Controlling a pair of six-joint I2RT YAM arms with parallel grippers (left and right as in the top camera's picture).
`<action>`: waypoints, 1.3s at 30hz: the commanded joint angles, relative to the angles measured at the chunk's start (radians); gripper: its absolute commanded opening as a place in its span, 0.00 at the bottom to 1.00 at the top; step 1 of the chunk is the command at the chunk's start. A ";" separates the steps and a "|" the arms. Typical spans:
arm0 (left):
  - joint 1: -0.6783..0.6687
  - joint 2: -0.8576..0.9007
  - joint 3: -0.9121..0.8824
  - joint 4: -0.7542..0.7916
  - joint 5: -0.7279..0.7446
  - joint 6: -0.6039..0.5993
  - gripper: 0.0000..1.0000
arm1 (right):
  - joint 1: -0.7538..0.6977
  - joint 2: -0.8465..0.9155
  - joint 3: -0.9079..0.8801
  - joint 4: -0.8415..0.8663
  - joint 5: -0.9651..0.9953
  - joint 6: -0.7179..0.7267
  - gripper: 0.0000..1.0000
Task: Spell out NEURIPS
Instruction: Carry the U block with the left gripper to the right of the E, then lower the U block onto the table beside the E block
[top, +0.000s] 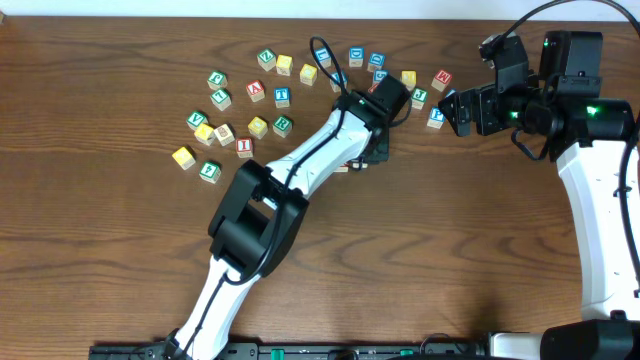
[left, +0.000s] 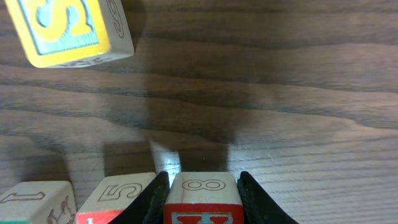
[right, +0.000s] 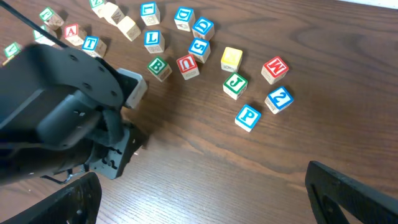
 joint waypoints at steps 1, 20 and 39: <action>0.001 0.021 -0.012 -0.002 -0.002 -0.008 0.30 | -0.002 -0.001 0.021 0.002 -0.017 0.005 0.99; 0.002 0.021 -0.016 -0.003 -0.013 -0.007 0.30 | -0.002 -0.001 0.021 0.002 -0.017 0.005 0.99; 0.002 0.021 -0.016 -0.040 -0.074 -0.003 0.30 | -0.002 -0.001 0.021 0.002 -0.017 0.005 0.99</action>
